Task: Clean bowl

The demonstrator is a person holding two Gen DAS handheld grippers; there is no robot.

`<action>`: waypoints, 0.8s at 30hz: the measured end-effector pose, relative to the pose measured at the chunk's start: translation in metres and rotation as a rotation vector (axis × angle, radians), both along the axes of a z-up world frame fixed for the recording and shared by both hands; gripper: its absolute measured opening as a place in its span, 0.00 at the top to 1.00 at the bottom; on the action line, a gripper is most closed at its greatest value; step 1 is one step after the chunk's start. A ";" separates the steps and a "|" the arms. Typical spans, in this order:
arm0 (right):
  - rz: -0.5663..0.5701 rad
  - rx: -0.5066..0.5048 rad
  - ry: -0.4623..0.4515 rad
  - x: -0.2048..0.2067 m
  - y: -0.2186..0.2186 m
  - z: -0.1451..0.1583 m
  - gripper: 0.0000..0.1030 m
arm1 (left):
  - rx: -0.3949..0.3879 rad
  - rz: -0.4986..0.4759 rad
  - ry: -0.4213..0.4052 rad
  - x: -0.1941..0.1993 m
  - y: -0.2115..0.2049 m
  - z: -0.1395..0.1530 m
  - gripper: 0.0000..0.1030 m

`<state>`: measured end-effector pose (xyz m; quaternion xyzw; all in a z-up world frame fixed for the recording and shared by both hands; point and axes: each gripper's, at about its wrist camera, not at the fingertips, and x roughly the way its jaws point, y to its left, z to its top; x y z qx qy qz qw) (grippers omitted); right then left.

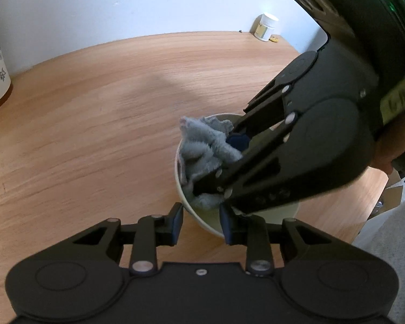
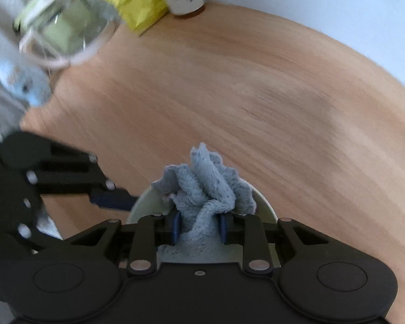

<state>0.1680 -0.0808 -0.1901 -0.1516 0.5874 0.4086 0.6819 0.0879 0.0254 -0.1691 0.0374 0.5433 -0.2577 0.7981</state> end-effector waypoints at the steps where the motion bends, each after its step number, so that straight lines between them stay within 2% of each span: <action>1: 0.019 -0.021 -0.016 -0.003 0.003 -0.001 0.73 | -0.002 0.003 0.003 0.000 0.000 0.000 0.70; 9: 0.054 -0.072 -0.013 0.000 0.001 -0.003 0.73 | -0.018 0.025 0.022 0.004 0.001 -0.004 0.70; 13: 0.057 -0.051 -0.036 -0.004 -0.012 0.011 0.73 | -0.030 0.040 0.023 0.003 0.003 -0.004 0.70; 18: 0.206 -0.041 -0.202 -0.022 -0.017 0.042 0.72 | -0.031 0.036 0.018 0.003 0.004 -0.004 0.70; 20: 0.286 -0.055 -0.293 -0.034 -0.013 0.046 0.72 | -0.037 0.029 0.013 0.004 0.006 -0.004 0.71; 24: 0.387 -0.079 -0.395 -0.046 -0.004 0.041 0.72 | -0.046 0.009 0.005 0.006 0.008 -0.003 0.75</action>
